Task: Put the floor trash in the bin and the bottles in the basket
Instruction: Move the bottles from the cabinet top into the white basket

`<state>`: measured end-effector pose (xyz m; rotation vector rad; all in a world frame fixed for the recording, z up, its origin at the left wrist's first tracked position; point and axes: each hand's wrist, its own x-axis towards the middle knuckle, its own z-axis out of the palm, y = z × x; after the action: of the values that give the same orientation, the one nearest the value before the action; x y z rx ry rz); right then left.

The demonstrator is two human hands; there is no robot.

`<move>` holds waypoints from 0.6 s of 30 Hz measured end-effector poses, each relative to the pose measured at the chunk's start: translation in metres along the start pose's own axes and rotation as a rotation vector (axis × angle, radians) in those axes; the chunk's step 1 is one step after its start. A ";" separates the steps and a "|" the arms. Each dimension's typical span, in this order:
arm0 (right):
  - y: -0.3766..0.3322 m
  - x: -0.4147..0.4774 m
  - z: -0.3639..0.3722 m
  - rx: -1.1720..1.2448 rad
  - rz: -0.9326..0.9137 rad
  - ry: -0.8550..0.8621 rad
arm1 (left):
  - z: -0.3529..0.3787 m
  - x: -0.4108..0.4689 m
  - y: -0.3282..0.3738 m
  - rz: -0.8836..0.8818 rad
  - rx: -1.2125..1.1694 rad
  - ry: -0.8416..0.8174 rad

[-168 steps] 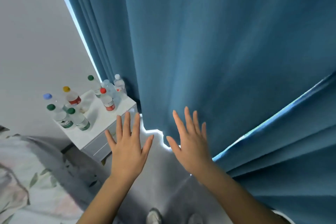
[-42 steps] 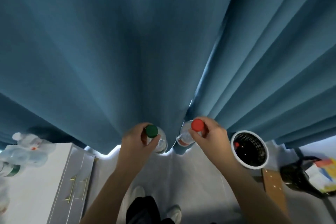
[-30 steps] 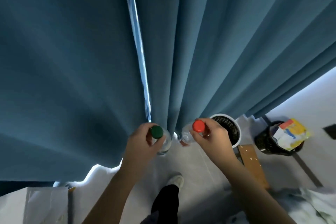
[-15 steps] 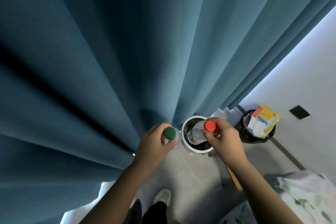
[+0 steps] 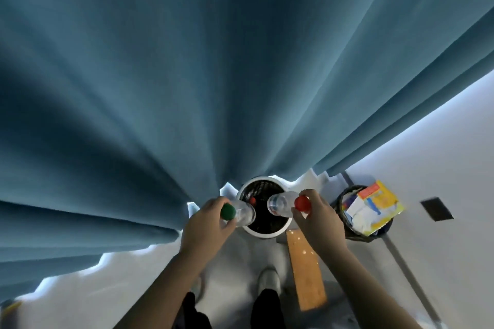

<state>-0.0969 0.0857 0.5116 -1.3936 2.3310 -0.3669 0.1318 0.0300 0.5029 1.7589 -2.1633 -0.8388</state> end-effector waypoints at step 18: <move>0.170 0.158 0.226 -0.147 -0.042 -0.323 | 0.293 0.112 -0.049 -0.257 0.214 -0.233</move>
<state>-0.1915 0.0216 0.2080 -1.4492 2.1004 0.0203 -0.0067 0.0014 0.2188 2.1801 -2.2746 -0.9422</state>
